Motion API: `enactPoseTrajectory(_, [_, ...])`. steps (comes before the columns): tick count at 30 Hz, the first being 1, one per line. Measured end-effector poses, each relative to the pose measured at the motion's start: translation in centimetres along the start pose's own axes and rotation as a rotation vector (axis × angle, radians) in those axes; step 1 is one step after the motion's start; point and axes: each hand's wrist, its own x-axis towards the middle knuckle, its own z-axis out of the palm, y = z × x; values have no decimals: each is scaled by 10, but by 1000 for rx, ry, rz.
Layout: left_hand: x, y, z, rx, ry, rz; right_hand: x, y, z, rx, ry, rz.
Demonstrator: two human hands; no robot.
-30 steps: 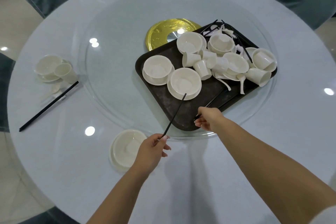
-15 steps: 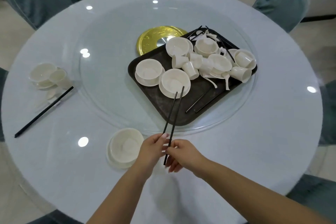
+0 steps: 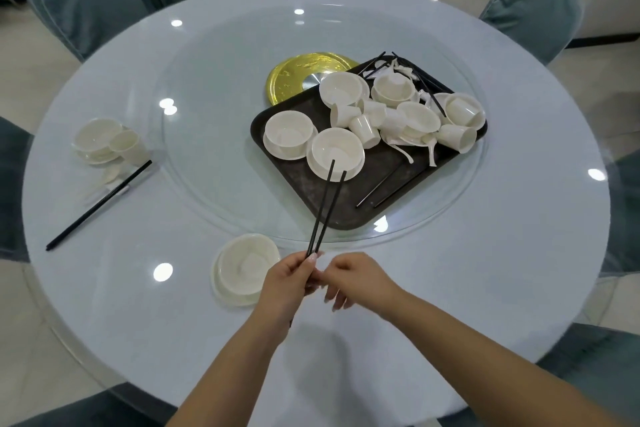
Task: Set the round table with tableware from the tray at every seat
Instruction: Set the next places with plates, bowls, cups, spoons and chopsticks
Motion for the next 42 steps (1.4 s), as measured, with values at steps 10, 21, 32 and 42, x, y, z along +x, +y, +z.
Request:
enactPoseTrajectory(10, [-20,-6,-6,45,-197,-64,5,-23,-31,366,252,-100])
enactPoseTrajectory(21, [-19,-22,-17,93,216,-149,-10,-31,-44,404,290,-271])
enactPoseTrajectory(32, [-17,6,-9,-406,-7,-284,-31,-14,-3,-446,237,-722])
enactPoseTrajectory(42, [-17,12,-9,-390,-46,-203,-27,4,11,-518,194,-699])
